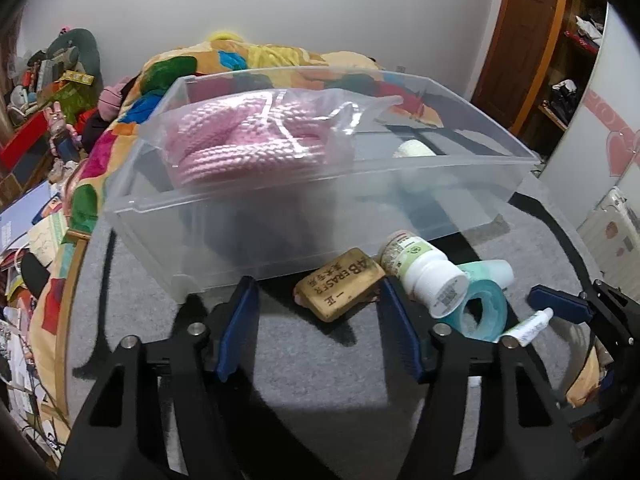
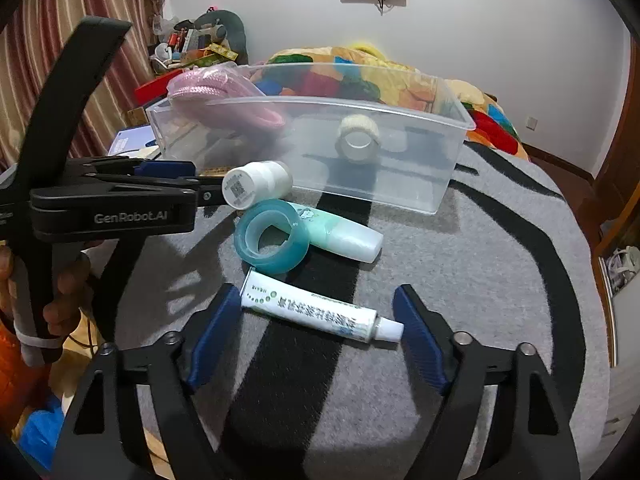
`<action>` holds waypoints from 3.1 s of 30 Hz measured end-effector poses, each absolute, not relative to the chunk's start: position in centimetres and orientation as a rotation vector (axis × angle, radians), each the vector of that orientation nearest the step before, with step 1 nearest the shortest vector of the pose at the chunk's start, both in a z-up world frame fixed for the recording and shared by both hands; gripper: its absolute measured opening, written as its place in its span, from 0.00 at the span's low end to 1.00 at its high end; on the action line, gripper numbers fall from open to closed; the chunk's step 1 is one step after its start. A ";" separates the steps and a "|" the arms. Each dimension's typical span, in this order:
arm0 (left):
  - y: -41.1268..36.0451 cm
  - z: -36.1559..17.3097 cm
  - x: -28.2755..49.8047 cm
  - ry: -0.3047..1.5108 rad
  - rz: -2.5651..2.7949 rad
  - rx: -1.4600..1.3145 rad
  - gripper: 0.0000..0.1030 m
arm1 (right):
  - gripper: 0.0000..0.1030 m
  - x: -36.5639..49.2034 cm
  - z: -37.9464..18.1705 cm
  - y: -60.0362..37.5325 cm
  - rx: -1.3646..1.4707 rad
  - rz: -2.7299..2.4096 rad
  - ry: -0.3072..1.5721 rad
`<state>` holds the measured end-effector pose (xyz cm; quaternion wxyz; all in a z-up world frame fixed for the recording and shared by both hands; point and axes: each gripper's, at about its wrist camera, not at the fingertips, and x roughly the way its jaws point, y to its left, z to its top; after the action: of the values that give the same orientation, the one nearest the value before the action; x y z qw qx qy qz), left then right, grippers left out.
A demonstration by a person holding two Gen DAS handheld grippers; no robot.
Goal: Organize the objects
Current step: 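Grasp the wooden eraser with the left tool while the right tool grasps the white ointment tube, then drop the eraser into the clear box with the left tool while the right tool drops the tube in, then grasp the white pill bottle with the left tool while the right tool grasps the teal tape roll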
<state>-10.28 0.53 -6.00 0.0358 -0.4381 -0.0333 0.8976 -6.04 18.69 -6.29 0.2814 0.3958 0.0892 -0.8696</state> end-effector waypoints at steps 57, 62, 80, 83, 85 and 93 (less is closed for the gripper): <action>2.7 2.0 -15.6 -0.064 2.741 -1.150 0.23 | 0.14 -15.5 2.0 18.2 0.930 -2.438 0.166; 3.3 0.0 -17.5 0.002 2.726 -1.235 0.23 | 0.14 -18.0 0.1 17.4 1.024 -2.416 0.172; 3.3 3.2 -11.6 0.028 2.778 -1.064 0.33 | 0.28 -13.4 2.6 19.1 0.925 -2.378 0.177; 3.5 2.8 -10.3 0.036 2.775 -1.070 0.33 | 0.30 -12.0 2.6 19.3 0.912 -2.371 0.198; 3.6 2.3 -9.7 0.036 2.769 -1.074 0.33 | 0.31 -11.5 2.4 19.2 0.912 -2.368 0.208; 4.4 -1.6 -9.8 -0.008 2.661 -1.199 0.33 | 0.33 -11.0 -1.0 19.1 1.011 -2.309 0.195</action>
<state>-9.75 4.44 -1.60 0.1111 -0.4084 -0.0026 0.9060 -10.95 19.10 -0.98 0.3017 0.3812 0.0736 -0.8707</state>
